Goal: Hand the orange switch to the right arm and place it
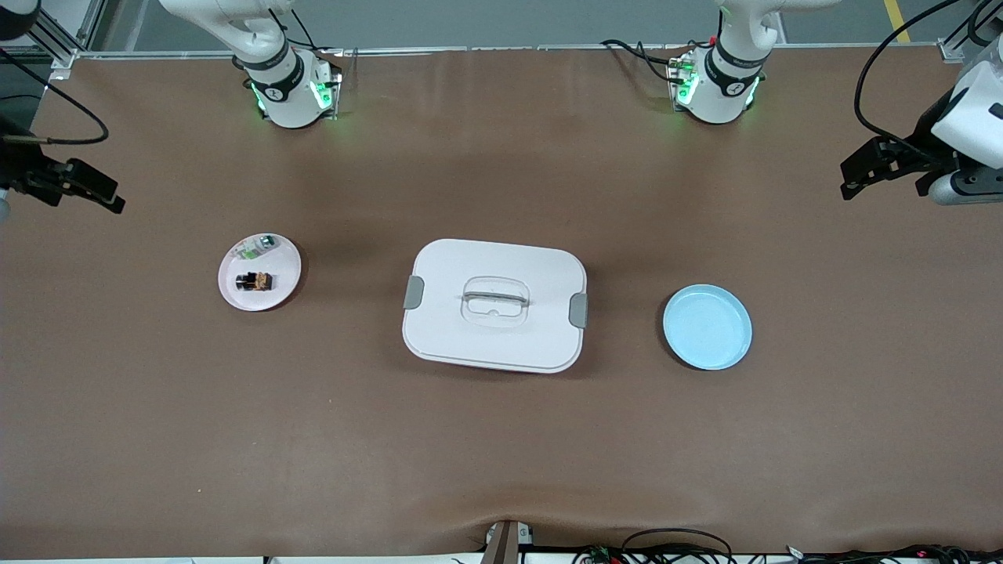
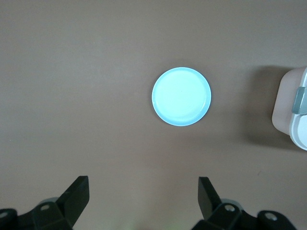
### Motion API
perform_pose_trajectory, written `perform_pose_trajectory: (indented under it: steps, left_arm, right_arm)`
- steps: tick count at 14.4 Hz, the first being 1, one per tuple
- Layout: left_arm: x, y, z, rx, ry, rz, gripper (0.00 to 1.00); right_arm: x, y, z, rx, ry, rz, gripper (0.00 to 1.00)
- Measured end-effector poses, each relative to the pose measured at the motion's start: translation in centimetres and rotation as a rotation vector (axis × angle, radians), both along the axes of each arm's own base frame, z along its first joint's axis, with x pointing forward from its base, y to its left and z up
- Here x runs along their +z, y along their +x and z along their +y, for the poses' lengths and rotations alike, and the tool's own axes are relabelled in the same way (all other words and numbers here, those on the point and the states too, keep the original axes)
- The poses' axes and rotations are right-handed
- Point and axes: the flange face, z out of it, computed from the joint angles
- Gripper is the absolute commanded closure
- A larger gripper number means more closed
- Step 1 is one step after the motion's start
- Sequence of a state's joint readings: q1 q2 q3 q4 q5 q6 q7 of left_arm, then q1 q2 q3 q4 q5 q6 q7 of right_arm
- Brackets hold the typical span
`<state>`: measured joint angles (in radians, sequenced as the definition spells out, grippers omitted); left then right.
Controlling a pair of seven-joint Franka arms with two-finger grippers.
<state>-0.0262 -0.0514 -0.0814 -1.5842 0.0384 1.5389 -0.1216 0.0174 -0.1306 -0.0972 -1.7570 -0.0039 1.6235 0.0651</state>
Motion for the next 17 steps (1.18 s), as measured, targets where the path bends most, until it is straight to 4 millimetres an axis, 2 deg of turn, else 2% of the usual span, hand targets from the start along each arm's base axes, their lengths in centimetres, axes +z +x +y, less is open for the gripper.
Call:
perform_pose_trajectory:
  steps: [4,7,10,17]
  left_arm:
    - [0.0,0.0,0.1,0.001,0.000,0.001,0.00]
    - [0.3,-0.2,0.2,0.004,0.000,0.001,0.00]
    - [0.7,-0.5,0.4,0.008,0.001,-0.005,0.00]
    - [0.8,-0.5,0.7,0.013,0.000,-0.005,0.00]
  right_arm:
    - [0.5,-0.5,-1.1,0.018,-0.002,-0.001,0.00]
    - [1.9,-0.9,-1.6,0.041,-0.004,-0.003,0.00]
    - [3.2,-1.1,-0.9,0.059,-0.008,-0.014,0.00]
    - [3.6,-0.9,0.9,0.100,-0.011,-0.022,0.00]
